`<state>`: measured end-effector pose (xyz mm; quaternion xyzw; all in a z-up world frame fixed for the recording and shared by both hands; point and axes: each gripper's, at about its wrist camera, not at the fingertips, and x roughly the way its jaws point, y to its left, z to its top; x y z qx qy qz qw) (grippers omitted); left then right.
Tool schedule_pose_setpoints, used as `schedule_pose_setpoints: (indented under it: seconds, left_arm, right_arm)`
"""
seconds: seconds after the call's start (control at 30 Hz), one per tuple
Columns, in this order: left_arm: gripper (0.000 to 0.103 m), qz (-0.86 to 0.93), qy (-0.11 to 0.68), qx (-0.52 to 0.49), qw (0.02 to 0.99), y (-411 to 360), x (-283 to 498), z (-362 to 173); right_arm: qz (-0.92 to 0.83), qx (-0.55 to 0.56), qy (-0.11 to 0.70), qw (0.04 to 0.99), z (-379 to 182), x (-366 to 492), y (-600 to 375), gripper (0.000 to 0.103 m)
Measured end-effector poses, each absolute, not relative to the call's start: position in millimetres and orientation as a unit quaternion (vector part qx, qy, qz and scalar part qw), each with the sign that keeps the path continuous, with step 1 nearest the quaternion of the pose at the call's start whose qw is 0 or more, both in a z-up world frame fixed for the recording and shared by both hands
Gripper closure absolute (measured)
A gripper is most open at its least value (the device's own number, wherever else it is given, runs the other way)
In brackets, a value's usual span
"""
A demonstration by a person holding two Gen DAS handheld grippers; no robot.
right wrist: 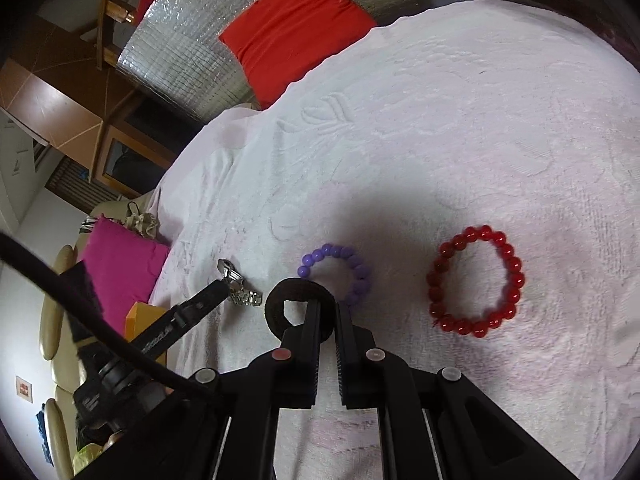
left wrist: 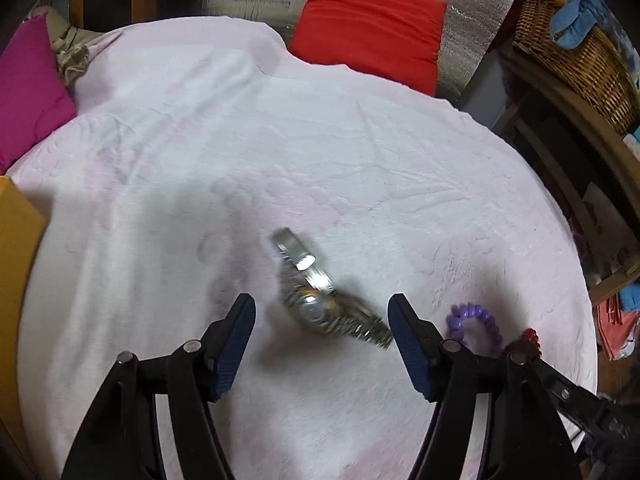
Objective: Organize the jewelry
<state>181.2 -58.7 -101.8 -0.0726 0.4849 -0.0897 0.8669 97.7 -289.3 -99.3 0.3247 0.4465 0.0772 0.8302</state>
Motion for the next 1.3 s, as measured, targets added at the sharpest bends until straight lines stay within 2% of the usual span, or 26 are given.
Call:
schedule_pose_setpoints:
  seconds: [0.5, 0.57, 0.63, 0.7, 1.03, 1.2, 1.3]
  left_arm:
    - [0.034, -0.06, 0.498, 0.007, 0.865, -76.8, 191.5, -116.5]
    - [0.037, -0.06, 0.507, 0.005, 0.86, -71.0, 187.9, -116.0]
    - [0.045, -0.066, 0.518, 0.007, 0.853, -63.6, 184.4, -113.7]
    - [0.048, -0.067, 0.525, 0.012, 0.848, -56.0, 180.1, -113.0]
    - [0.049, -0.077, 0.535, 0.049, 0.84, -10.0, 155.9, -111.2]
    - [0.049, -0.093, 0.514, 0.062, 0.85, -6.3, 153.0, -103.1]
    - [0.044, -0.11, 0.488, 0.08, 0.862, -17.1, 150.2, -95.4]
  right_arm:
    - [0.088, 0.324, 0.454, 0.826, -100.7, 98.4, -287.7, 0.095]
    - [0.091, 0.323, 0.454, 0.825, -99.7, 98.6, -285.4, 0.095]
    - [0.093, 0.321, 0.456, 0.825, -99.3, 98.6, -282.2, 0.095]
    - [0.096, 0.317, 0.459, 0.824, -98.6, 99.0, -276.9, 0.095]
    - [0.094, 0.286, 0.498, 0.813, -107.6, 102.8, -251.9, 0.095]
    - [0.087, 0.272, 0.515, 0.808, -114.9, 106.4, -242.3, 0.093]
    - [0.083, 0.27, 0.518, 0.807, -116.8, 107.0, -240.6, 0.093]
